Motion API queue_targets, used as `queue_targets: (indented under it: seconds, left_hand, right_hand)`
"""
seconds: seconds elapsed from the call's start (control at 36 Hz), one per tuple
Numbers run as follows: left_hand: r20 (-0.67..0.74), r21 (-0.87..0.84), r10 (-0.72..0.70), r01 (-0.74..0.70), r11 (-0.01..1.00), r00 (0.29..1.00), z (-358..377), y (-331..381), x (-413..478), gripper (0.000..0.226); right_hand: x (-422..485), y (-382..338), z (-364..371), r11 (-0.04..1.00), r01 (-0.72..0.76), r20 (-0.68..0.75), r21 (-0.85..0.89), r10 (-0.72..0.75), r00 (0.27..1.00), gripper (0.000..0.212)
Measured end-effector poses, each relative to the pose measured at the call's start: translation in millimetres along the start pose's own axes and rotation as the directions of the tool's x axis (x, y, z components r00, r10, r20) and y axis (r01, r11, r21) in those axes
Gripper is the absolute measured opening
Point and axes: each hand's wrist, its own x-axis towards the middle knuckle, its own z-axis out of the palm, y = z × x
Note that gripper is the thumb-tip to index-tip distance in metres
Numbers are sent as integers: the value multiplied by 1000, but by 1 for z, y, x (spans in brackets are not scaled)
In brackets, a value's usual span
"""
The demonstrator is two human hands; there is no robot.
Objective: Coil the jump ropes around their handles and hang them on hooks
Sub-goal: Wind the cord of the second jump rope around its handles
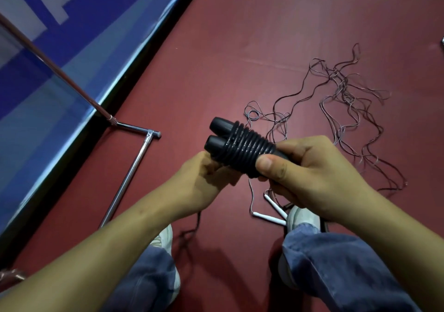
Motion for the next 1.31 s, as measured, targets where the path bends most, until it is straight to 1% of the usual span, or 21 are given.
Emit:
queue_targets:
  seconds: [0.03, 0.06, 0.11, 0.17, 0.25, 0.33, 0.42, 0.5, 0.53, 0.58, 0.67, 0.72, 0.78, 0.83, 0.89, 0.94, 1.03, 1.11, 1.17, 1.22, 1.31]
  left_hand:
    - [21, -24, -35, 36, 999, 999, 0, 4, -2, 30]
    - [40, -47, -30, 32, 998, 999, 0, 7, -5, 32]
    - [49, -57, -36, 39, 998, 998, 3, 10, -10, 33]
    - [68, -85, -65, 71, 994, 996, 7, 11, -13, 30]
    - [60, -133, -59, 66, 989, 996, 14, 16, -18, 30]
    - [51, -129, -53, 59, 990, 997, 17, 21, -23, 30]
    - [39, -108, -50, 54, 993, 998, 14, 27, -26, 29]
    - [56, -79, -54, 58, 995, 997, 14, 33, -31, 28]
    - [51, -51, -44, 47, 998, 998, 14, 35, -33, 28]
    - [17, 86, 20, -21, 996, 1000, 12, 36, -35, 33]
    - [-47, 308, 133, -112, 945, 990, -1, 38, -36, 38]
    - [-66, 394, 189, -148, 907, 980, -11, 38, -35, 32]
    - [-68, 428, 211, -163, 889, 975, -17, 39, -35, 26]
    - [-74, 363, 150, -113, 925, 986, -22, 41, -34, 28]
    - [-73, 248, 30, -11, 969, 997, -28, 42, -32, 32]
    - [-23, 108, -83, 85, 990, 996, -31, 42, -29, 36]
    - [85, -73, -189, 196, 978, 978, -34, 40, -27, 43]
    - [131, -218, -216, 241, 946, 968, -38, 39, -24, 48]
    - [109, -239, -228, 248, 939, 968, -42, 37, -19, 49]
    - [91, -242, -244, 259, 935, 965, -45, 35, -14, 50]
    - [83, -180, -226, 238, 954, 971, -46, 32, -7, 55]
  right_hand:
    - [0, 0, -1, 998, 15, -16, -55, -15, 1000, 44]
    - [1, 0, -2, 993, 21, -39, -115, -26, 999, 48]
    - [2, 1, -4, 968, 11, -98, -252, -36, 995, 56]
    - [4, 1, -6, 936, -13, -150, -352, -43, 988, 51]
    - [6, 4, -8, 904, -43, -178, -426, -37, 983, 47]
    - [5, 11, -8, 863, -18, -185, -505, -88, 979, 48]
    - [8, 14, -7, 851, -3, -201, -525, -120, 972, 47]
    - [15, 16, -7, 838, -5, -216, -545, -134, 967, 35]
    - [16, 17, -7, 831, -7, -211, -556, -134, 968, 38]
    - [19, 20, -8, 806, -28, -195, -592, -109, 975, 41]
    - [22, 24, -7, 776, -65, -156, -628, -44, 987, 44]
    - [22, 25, -2, 756, -64, -117, -652, -17, 993, 46]
    - [20, 24, 6, 740, -46, -61, -671, 6, 998, 48]
    - [15, 22, 15, 744, -28, -21, -667, 19, 1000, 49]
    - [11, 18, 23, 752, -2, 11, -659, 12, 1000, 46]
    - [6, 15, 28, 741, 11, 46, -671, 27, 999, 40]
    - [4, 12, 35, 679, 45, 103, -733, 46, 994, 43]
    - [3, 14, 44, 618, 102, 158, -780, 37, 987, 51]
    - [2, 18, 50, 610, 120, 187, -783, 48, 981, 54]
    - [0, 19, 52, 624, 135, 207, -770, 44, 977, 56]
    - [-3, 15, 51, 649, 158, 239, -744, 38, 970, 58]
